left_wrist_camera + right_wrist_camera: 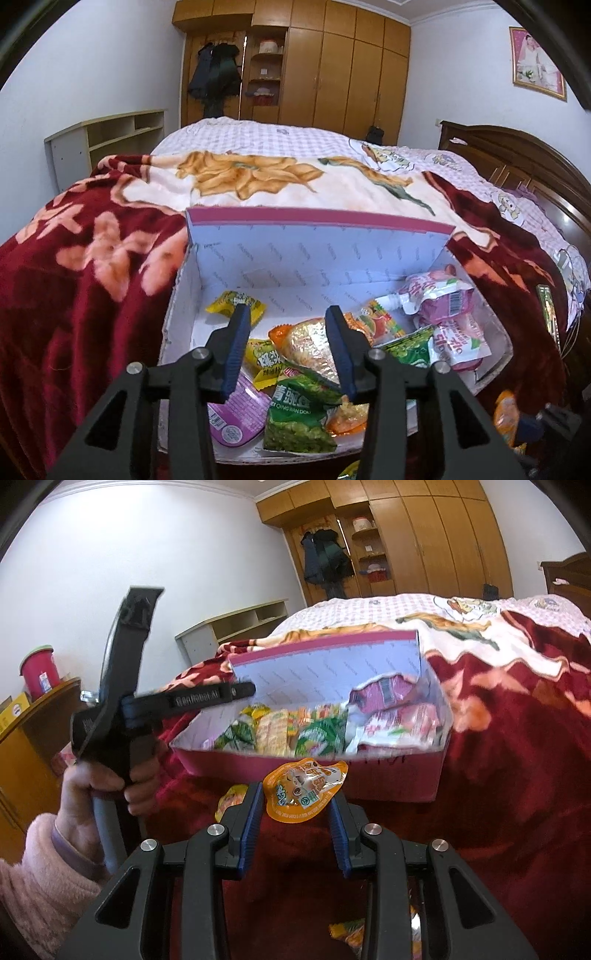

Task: Organize snacks
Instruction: 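Carry the green bag into the box with the left gripper while the right carries the jelly cup, then open both grippers to drop the green bag and orange jelly cup in the box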

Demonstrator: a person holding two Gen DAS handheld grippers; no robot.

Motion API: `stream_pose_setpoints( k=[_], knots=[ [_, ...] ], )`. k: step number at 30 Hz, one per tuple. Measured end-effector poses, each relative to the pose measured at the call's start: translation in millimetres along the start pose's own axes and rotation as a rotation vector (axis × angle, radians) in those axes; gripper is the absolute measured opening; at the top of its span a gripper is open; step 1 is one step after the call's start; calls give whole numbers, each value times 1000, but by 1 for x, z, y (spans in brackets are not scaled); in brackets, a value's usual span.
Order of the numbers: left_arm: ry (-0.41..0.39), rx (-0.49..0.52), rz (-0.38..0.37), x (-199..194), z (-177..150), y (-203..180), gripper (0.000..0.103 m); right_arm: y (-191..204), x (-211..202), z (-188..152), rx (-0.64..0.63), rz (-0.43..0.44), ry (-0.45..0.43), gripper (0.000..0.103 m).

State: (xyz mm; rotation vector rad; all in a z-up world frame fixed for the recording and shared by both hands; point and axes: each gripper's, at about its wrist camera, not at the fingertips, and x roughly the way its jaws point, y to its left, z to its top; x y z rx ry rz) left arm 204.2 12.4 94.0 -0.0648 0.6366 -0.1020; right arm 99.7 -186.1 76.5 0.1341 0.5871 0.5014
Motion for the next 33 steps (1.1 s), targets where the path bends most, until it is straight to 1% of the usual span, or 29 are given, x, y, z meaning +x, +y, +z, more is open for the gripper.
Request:
stream_pose_setpoints(
  k=[5, 9, 11, 16, 19, 20, 21, 25, 29, 30, 31, 33],
  knots=[
    [30, -6, 21, 11, -5, 1, 51, -3, 10, 19, -16, -15, -9, 35],
    [71, -23, 31, 22, -10, 6, 59, -9, 26, 35, 0, -28, -16, 35],
    [84, -24, 41, 25, -13, 7, 60, -12, 32, 39, 6, -33, -16, 35],
    [70, 35, 83, 26, -20, -3, 62, -18, 47, 49, 16, -59, -17, 35],
    [66, 28, 89, 26, -21, -2, 65, -20, 54, 52, 22, -80, -13, 36],
    [67, 20, 90, 26, -21, 0, 68, -21, 56, 52, 28, -87, -8, 36],
    [69, 1, 84, 26, -22, 3, 68, -22, 59, 52, 35, -93, -1, 36],
    [65, 5, 86, 28, -22, 5, 69, -28, 68, 49, 54, -102, 27, 36],
    [63, 7, 87, 28, -22, 5, 69, -27, 70, 47, 45, -117, 26, 36],
    [62, 7, 87, 29, -22, 6, 69, -26, 70, 47, 42, -118, 25, 38],
    [62, 8, 88, 28, -22, 4, 69, -25, 70, 46, 39, -121, 24, 43],
    [61, 8, 88, 28, -22, 6, 69, -23, 71, 45, 30, -124, 23, 47]
  ],
)
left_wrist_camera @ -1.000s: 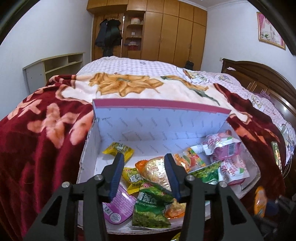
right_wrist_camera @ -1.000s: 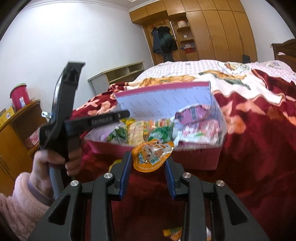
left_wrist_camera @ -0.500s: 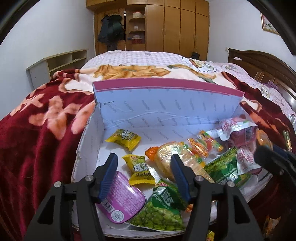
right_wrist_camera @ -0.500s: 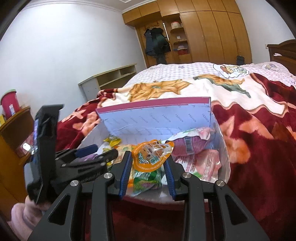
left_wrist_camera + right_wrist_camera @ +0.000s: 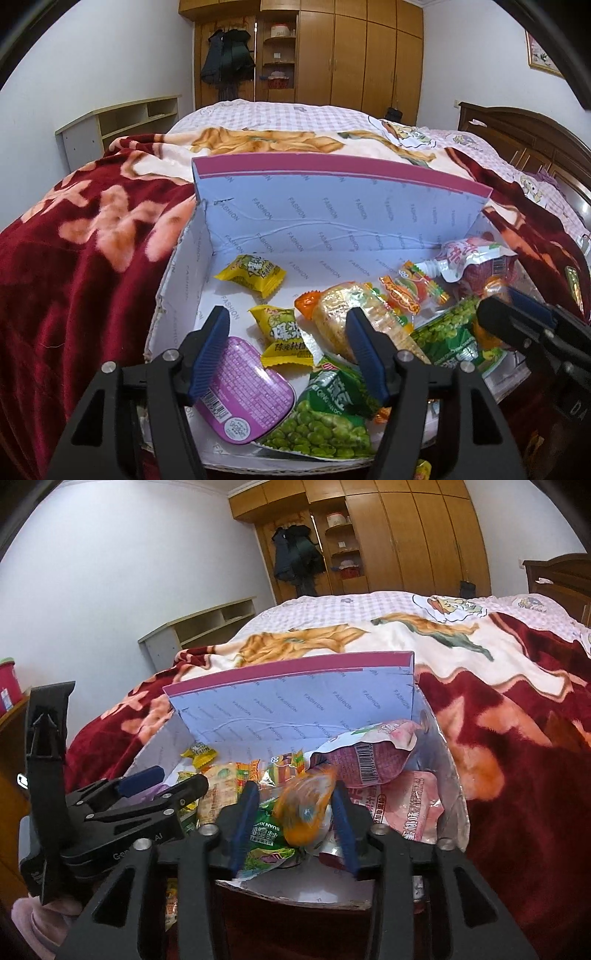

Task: Organize snacks
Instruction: 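Open both grippers to drop the green bag and orange jelly cup in the box, then withdraw both grippers from the box toward the remaining loose snacks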

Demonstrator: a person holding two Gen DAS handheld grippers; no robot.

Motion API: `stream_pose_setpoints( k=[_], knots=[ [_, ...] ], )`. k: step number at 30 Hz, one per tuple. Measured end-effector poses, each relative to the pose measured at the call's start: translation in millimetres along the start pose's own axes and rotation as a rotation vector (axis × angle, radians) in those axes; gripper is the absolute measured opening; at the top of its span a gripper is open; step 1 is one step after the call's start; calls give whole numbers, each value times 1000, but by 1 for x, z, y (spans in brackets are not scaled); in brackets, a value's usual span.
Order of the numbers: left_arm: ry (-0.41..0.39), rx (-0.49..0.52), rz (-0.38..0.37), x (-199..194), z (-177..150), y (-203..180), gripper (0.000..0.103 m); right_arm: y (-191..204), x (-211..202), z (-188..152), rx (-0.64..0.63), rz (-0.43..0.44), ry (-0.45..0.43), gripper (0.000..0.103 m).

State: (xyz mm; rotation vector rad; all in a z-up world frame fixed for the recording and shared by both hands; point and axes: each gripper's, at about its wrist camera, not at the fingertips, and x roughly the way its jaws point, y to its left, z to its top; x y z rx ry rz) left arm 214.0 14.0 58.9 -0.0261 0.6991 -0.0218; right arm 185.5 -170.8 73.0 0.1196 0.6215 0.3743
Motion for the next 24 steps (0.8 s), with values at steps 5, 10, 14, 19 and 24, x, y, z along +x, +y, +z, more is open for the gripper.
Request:
stream_pose_setpoints(
  k=[5, 10, 14, 19, 24],
  knots=[
    [-2, 0, 0, 0, 0, 0, 69, 4, -1, 0, -16, -4, -4, 53],
    [-1, 0, 1, 0, 0, 0, 70, 3, -5, 1, -8, 4, -22, 54],
    [-1, -1, 6, -2, -1, 0, 70, 3, -9, 3, -1, 20, -28, 54],
    [-3, -9, -11, -13, 0, 2, 70, 7, -20, 6, -14, 63, -45, 54],
    [-19, -15, -28, -32, 1, 2, 70, 15, -34, 7, -35, 87, -66, 54]
  ],
)
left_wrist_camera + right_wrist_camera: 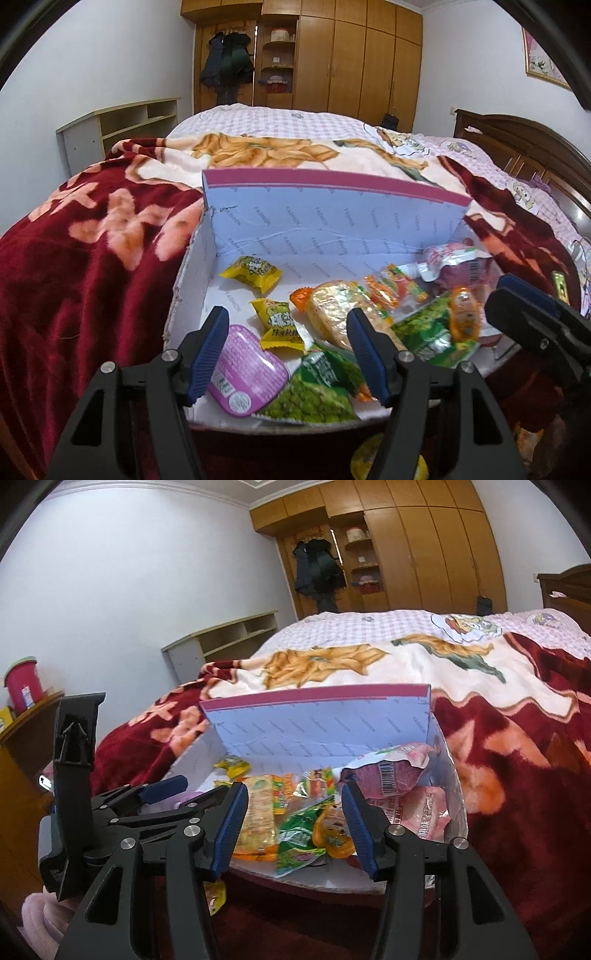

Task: Organize snacks
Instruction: 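Withdraw both grippers from the box toward the remaining loose snacks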

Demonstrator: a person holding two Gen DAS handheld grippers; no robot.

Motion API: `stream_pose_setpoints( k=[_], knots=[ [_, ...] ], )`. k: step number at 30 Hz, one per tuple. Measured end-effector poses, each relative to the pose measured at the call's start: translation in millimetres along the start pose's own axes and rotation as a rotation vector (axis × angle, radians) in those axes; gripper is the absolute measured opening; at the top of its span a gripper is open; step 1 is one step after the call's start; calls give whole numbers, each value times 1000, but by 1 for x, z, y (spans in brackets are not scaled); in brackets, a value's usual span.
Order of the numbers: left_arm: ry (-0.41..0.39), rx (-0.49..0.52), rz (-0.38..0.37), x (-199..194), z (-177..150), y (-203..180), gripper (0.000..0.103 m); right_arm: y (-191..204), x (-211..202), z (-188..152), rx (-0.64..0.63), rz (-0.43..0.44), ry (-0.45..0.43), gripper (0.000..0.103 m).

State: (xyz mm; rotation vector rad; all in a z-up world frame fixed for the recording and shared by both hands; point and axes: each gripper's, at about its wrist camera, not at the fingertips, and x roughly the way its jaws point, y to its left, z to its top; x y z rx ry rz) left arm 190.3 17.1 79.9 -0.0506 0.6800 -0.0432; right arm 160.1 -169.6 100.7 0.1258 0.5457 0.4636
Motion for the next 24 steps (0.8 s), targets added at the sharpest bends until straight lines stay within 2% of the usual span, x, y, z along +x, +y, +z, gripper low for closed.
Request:
stream_pose_setpoints(
  k=[13, 24],
  knots=[
    [-14, -33, -39, -48, -13, -6, 70, 4, -33, -9, 24, -2, -3, 54],
    [9, -7, -64, -64, -35, -17, 70, -4, -57, -29, 52, -43, 24, 54]
  ],
)
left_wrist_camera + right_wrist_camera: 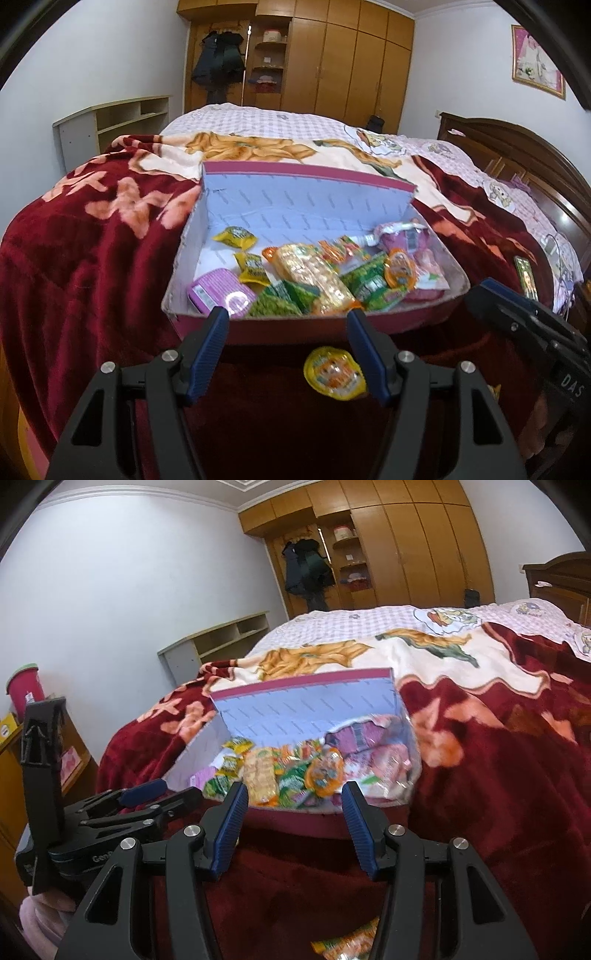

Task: Organize snacks
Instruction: 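Withdraw both grippers from the box toward the remaining loose snacks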

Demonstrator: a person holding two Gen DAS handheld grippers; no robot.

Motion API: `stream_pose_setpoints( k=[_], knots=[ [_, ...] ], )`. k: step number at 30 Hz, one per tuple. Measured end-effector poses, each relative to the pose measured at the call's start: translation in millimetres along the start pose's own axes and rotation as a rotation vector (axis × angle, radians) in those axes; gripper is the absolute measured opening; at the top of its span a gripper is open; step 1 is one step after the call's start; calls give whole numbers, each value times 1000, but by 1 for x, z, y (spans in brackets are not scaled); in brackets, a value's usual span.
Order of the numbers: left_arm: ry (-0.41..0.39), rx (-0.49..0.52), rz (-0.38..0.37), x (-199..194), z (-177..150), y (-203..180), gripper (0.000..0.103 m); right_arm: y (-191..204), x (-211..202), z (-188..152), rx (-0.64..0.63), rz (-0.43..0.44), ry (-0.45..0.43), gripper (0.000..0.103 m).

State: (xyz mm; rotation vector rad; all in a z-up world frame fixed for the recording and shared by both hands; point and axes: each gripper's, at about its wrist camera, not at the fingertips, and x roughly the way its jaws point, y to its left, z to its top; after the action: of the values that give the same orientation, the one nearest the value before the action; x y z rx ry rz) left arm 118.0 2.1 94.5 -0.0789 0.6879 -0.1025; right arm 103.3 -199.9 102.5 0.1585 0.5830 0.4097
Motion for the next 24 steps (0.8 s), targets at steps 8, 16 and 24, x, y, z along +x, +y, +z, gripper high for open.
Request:
stream_pose_setpoints(
  k=[8, 16, 24],
  knots=[
    [26, 13, -5, 2, -12, -10, 70, -12, -11, -18, 3, -19, 46, 54],
    [62, 18, 7, 12, -23, -16, 70, -21, -16, -38, -6, -31, 95, 54],
    [92, 19, 22, 22, -31, -20, 70, -29, -27, -52, -14, -53, 110, 54]
  ],
)
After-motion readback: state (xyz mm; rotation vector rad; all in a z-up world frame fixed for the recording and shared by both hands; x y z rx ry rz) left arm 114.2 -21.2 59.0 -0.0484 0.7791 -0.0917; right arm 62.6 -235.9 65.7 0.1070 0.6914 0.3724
